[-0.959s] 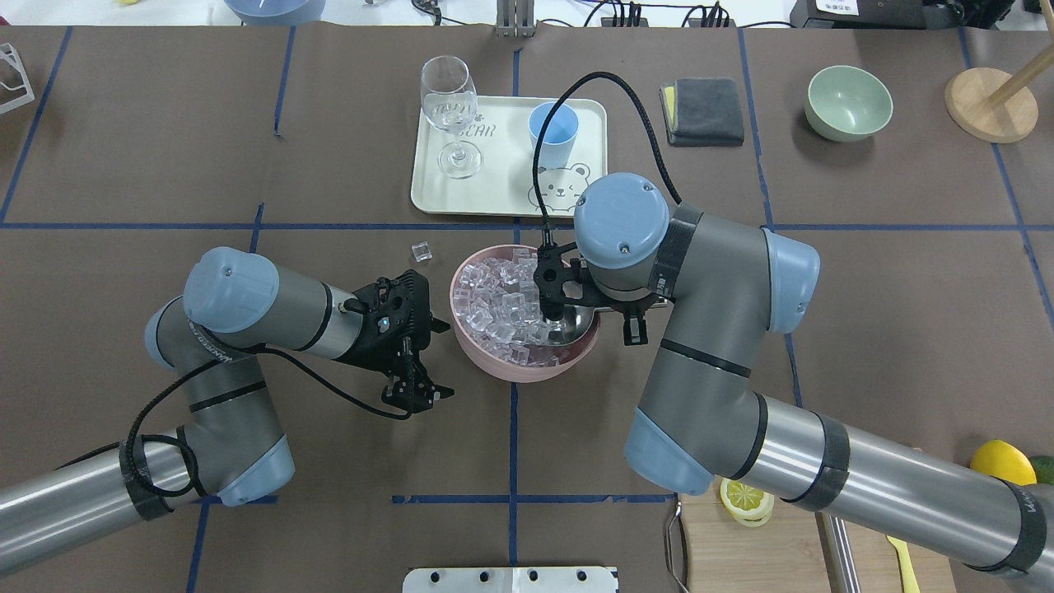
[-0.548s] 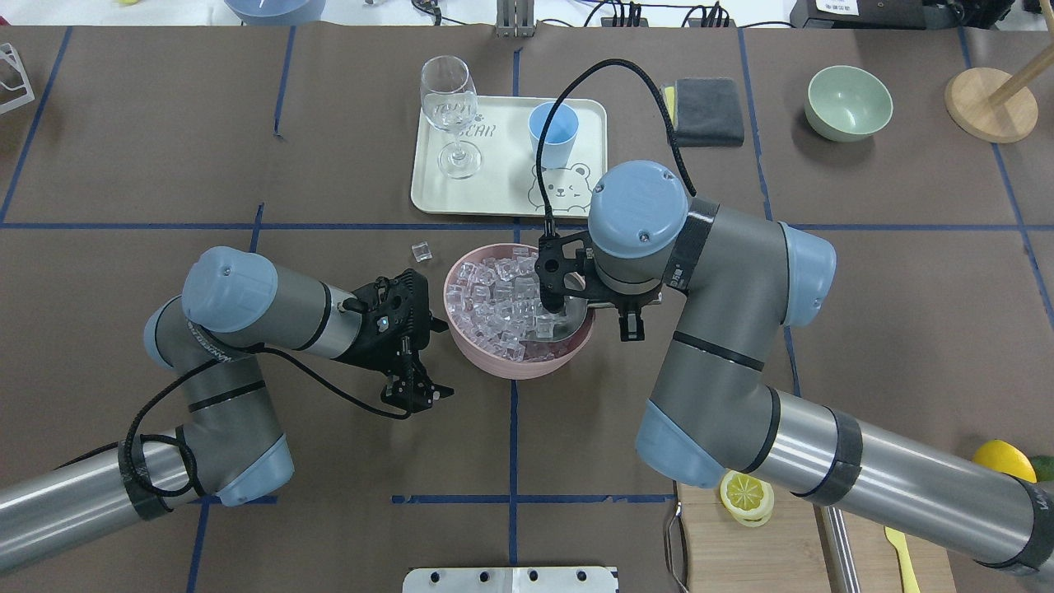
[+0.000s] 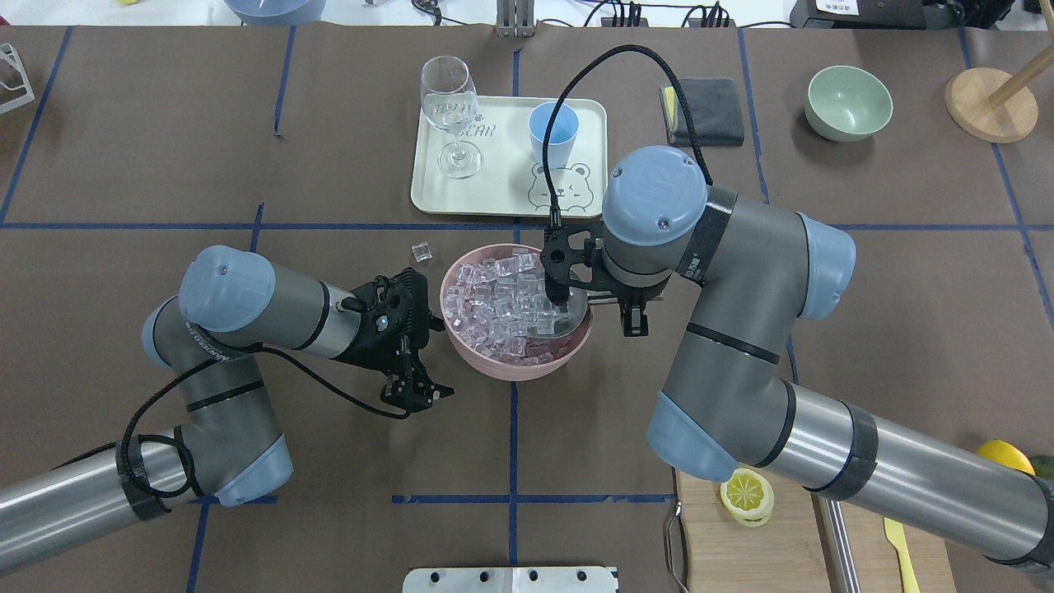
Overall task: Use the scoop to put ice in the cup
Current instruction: 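Drag the scoop through the ice to fill it with the right gripper, then lift the filled scoop out of the bowl while the left arm draws back, then carry the filled scoop toward the blue cup while the left arm returns to rest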
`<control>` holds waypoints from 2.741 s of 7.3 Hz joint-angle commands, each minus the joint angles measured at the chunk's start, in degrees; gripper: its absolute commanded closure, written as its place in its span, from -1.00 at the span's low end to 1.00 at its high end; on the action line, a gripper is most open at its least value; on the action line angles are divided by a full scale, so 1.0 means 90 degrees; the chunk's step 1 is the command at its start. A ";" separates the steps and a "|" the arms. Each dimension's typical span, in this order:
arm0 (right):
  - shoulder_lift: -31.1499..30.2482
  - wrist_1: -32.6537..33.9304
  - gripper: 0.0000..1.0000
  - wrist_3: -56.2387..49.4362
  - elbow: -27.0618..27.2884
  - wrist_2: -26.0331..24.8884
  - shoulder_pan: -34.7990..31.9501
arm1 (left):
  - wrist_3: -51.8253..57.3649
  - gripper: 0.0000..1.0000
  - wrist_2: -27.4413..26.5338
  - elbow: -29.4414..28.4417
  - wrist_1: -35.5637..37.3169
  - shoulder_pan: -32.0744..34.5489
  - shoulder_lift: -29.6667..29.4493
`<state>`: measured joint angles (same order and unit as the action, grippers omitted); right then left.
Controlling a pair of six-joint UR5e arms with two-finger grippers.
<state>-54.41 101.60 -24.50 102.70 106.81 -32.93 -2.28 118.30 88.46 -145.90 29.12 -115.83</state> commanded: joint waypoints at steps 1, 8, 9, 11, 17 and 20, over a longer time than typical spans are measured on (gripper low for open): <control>-0.0009 0.0000 1.00 -0.0002 0.0053 0.0318 -0.0178 | 0.0000 -0.99 0.0000 0.0005 0.0000 0.0007 0.0008; -0.0507 -0.0987 1.00 0.0115 0.0336 0.1246 -0.0638 | 0.0000 -0.99 0.0010 0.0025 0.0000 0.0162 0.0008; -0.0517 -0.0987 1.00 0.0134 0.0424 0.1296 -0.0667 | -0.0010 -0.99 0.0010 0.0025 0.0010 0.0240 0.0018; -0.0517 -0.0987 1.00 0.0242 0.0512 0.1413 -0.0764 | -0.0010 -0.99 -0.0010 0.0151 0.0078 0.0445 0.0260; -0.0527 -0.1006 1.00 0.0455 0.0658 0.2583 -0.1604 | -0.0507 -1.00 0.0000 0.0512 0.0108 0.1410 0.0730; -0.0867 -0.2192 1.00 0.1593 0.0669 0.2888 -0.1820 | -0.0518 -0.98 0.0020 0.0552 0.0108 0.2125 0.0984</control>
<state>-60.59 87.45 -15.88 108.68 132.20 -48.84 -6.90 118.44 93.37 -145.01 45.98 -107.83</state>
